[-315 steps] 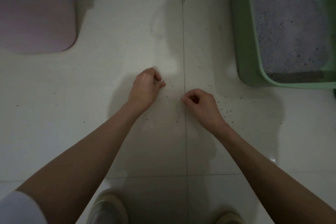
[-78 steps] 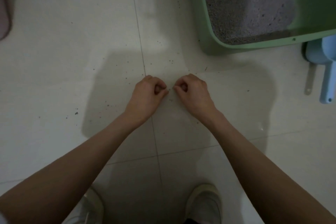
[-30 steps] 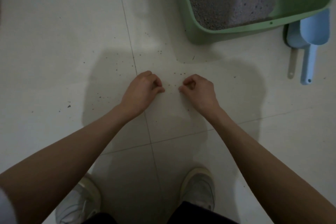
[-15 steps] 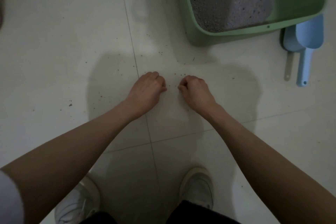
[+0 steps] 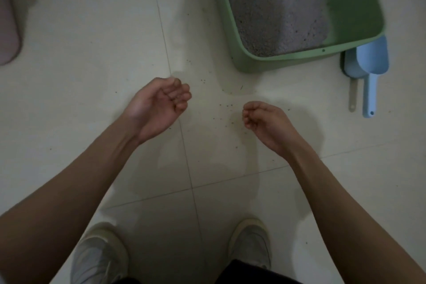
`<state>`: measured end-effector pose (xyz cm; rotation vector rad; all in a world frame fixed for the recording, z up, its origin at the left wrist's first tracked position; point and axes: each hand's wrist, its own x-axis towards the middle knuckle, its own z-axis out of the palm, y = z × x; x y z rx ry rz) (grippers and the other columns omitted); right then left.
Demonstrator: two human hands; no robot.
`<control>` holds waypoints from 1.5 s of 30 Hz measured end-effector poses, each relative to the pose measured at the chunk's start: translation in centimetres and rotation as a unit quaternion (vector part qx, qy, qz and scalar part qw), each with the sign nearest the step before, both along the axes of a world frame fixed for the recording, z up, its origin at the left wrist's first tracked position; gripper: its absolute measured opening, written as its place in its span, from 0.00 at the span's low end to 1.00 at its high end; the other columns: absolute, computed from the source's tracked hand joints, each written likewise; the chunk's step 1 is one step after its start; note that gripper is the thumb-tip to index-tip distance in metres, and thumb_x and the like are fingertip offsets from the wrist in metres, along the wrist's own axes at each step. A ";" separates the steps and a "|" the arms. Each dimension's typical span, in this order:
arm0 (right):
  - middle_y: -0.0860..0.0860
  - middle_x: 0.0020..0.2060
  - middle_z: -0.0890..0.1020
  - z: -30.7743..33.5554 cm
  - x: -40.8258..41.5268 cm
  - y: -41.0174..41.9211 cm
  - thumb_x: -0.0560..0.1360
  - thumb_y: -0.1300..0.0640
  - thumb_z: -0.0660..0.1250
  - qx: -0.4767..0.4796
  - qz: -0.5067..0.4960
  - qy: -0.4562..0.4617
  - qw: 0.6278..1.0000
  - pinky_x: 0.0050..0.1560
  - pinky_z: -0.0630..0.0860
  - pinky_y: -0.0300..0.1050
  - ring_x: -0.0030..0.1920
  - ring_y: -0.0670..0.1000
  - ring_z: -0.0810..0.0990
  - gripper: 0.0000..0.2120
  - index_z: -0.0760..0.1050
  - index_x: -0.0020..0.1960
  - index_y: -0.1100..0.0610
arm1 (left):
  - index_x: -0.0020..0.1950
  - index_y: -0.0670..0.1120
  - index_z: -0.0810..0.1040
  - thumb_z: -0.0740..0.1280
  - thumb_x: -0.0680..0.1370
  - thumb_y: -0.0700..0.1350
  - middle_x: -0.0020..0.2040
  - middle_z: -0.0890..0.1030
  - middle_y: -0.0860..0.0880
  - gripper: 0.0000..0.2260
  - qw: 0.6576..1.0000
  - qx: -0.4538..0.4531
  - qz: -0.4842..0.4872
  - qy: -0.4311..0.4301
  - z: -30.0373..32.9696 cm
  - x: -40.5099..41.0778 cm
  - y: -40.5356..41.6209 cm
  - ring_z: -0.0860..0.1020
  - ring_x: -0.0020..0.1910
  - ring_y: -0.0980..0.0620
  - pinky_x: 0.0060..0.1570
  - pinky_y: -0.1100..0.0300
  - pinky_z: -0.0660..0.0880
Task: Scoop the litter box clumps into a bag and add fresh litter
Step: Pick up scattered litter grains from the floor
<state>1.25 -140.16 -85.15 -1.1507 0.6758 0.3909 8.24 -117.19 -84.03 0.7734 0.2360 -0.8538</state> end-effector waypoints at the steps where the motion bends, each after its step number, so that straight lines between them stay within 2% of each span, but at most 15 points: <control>1: 0.52 0.33 0.77 -0.3 0.3 0.4 0.75 0.73 0.55 -0.106 0.045 0.003 0.993 0.34 0.70 0.36 0.33 0.48 0.73 0.13 0.75 0.41 0.61 | 0.33 0.45 0.72 0.75 0.57 0.45 0.32 0.75 0.52 0.13 1.000 0.011 -0.012 0.003 -0.1 -0.2 -0.1 0.74 0.34 0.55 0.32 0.68 0.70; 3: 0.51 0.35 0.77 -1.0 1.1 1.1 0.77 0.67 0.57 -0.260 0.117 0.012 0.958 0.35 0.69 0.37 0.36 0.48 0.73 0.11 0.78 0.44 0.59 | 0.34 0.44 0.70 0.75 0.52 0.42 0.32 0.77 0.49 0.17 0.998 0.062 -0.016 0.021 -0.8 -0.3 -0.2 0.75 0.33 0.53 0.30 0.67 0.72; 5: 0.49 0.41 0.78 -1.7 1.8 1.7 0.77 0.64 0.57 -0.363 0.162 0.010 0.918 0.37 0.70 0.38 0.41 0.48 0.74 0.12 0.80 0.48 0.58 | 0.33 0.42 0.71 0.66 0.60 0.38 0.31 0.78 0.46 0.06 0.991 0.124 -0.017 0.037 -1.2 -0.3 -0.6 0.73 0.31 0.52 0.27 0.67 0.70; 7: 0.48 0.45 0.78 -2.0 2.3 1.9 0.77 0.63 0.56 -0.432 0.177 0.001 0.884 0.42 0.68 0.35 0.45 0.46 0.74 0.13 0.80 0.51 0.59 | 0.33 0.42 0.71 0.57 0.67 0.39 0.29 0.77 0.46 0.05 0.982 0.182 -0.029 0.049 -1.3 0.0 -1.3 0.71 0.30 0.51 0.26 0.66 0.68; 9: 0.50 0.46 0.78 -2.3 2.6 1.9 0.77 0.63 0.56 -0.456 0.167 -0.005 0.874 0.45 0.66 0.33 0.47 0.46 0.73 0.13 0.79 0.53 0.61 | 0.33 0.41 0.71 0.56 0.70 0.39 0.26 0.76 0.47 0.07 0.966 0.253 -0.047 0.034 -1.7 0.1 -2.3 0.70 0.28 0.51 0.25 0.65 0.65; 11: 0.52 0.46 0.79 -2.8 2.6 2.0 0.77 0.61 0.59 -0.473 0.170 -0.013 0.865 0.49 0.70 0.37 0.46 0.48 0.74 0.11 0.78 0.53 0.62 | 0.34 0.41 0.74 0.59 0.74 0.39 0.29 0.78 0.48 0.09 0.908 0.403 -0.095 -0.069 -2.5 0.1 -3.3 0.71 0.31 0.50 0.29 0.63 0.67; 14: 0.55 0.48 0.79 -3.7 2.6 2.3 0.74 0.58 0.66 -0.493 0.195 -0.024 0.847 0.55 0.72 0.43 0.49 0.52 0.76 0.10 0.78 0.53 0.61 | 0.48 0.41 0.77 0.60 0.78 0.43 0.42 0.78 0.46 0.08 0.745 0.575 -0.180 -0.286 -3.7 -0.4 -4.9 0.75 0.42 0.49 0.39 0.62 0.67; 19: 0.56 0.51 0.80 -4.7 2.6 2.5 0.74 0.57 0.68 -0.529 0.228 -0.051 0.816 0.53 0.69 0.40 0.52 0.53 0.78 0.10 0.78 0.52 0.61 | 0.56 0.42 0.75 0.65 0.77 0.44 0.53 0.79 0.43 0.10 0.671 0.591 -0.192 -0.405 -5.4 -0.4 -6.8 0.76 0.52 0.45 0.48 0.60 0.67; 33: 0.58 0.47 0.81 -4.7 3.3 2.5 0.75 0.61 0.64 -0.530 0.271 -0.093 0.798 0.49 0.69 0.44 0.49 0.56 0.77 0.07 0.79 0.48 0.63 | 0.48 0.41 0.79 0.65 0.76 0.43 0.46 0.80 0.42 0.07 0.630 0.550 -0.224 -0.500 -6.6 0.3 -7.7 0.76 0.48 0.44 0.47 0.57 0.68; 35: 0.55 0.43 0.80 -4.4 3.3 2.2 0.75 0.60 0.65 -0.505 0.238 -0.080 0.826 0.44 0.67 0.38 0.44 0.52 0.76 0.07 0.79 0.47 0.62 | 0.49 0.41 0.78 0.64 0.77 0.43 0.45 0.78 0.43 0.06 0.641 0.554 -0.217 -0.486 -6.4 0.4 -7.7 0.75 0.47 0.45 0.46 0.61 0.66; 37: 0.51 0.38 0.77 -3.7 3.1 1.6 0.75 0.60 0.65 -0.427 0.141 -0.046 0.892 0.38 0.67 0.32 0.37 0.46 0.74 0.04 0.78 0.45 0.59 | 0.48 0.42 0.78 0.65 0.77 0.43 0.42 0.76 0.47 0.05 0.686 0.565 -0.180 -0.422 -5.5 1.0 -7.2 0.73 0.41 0.50 0.42 0.66 0.63; 40: 0.50 0.33 0.77 -2.8 2.4 0.5 0.75 0.64 0.64 -0.254 0.014 -0.003 0.967 0.36 0.69 0.32 0.31 0.41 0.73 0.07 0.75 0.39 0.57 | 0.41 0.43 0.77 0.65 0.77 0.40 0.38 0.78 0.49 0.04 0.857 0.462 -0.105 -0.204 -4.0 2.2 -5.6 0.75 0.35 0.56 0.39 0.65 0.69; 42: 0.53 0.33 0.78 -2.4 2.0 0.4 0.75 0.71 0.59 -0.117 -0.047 0.017 0.992 0.35 0.68 0.37 0.32 0.46 0.73 0.11 0.74 0.38 0.60 | 0.39 0.42 0.76 0.64 0.76 0.35 0.36 0.78 0.47 0.06 0.935 0.345 -0.031 -0.078 -3.5 2.5 -4.3 0.76 0.33 0.57 0.36 0.66 0.72; 44: 0.54 0.33 0.77 -2.3 2.0 0.7 0.74 0.73 0.56 -0.078 -0.053 0.031 0.995 0.34 0.67 0.39 0.33 0.49 0.73 0.13 0.74 0.38 0.61 | 0.39 0.41 0.75 0.61 0.75 0.30 0.36 0.77 0.45 0.08 0.950 0.310 0.004 -0.028 -3.6 2.3 -3.6 0.77 0.32 0.55 0.34 0.67 0.73; 45: 0.54 0.33 0.77 -2.4 2.1 0.9 0.74 0.71 0.56 -0.124 -0.020 0.034 0.991 0.35 0.67 0.40 0.33 0.49 0.73 0.13 0.74 0.37 0.60 | 0.39 0.41 0.74 0.59 0.74 0.29 0.35 0.77 0.44 0.10 0.949 0.315 0.005 -0.021 -3.7 2.0 -3.4 0.76 0.31 0.54 0.32 0.67 0.72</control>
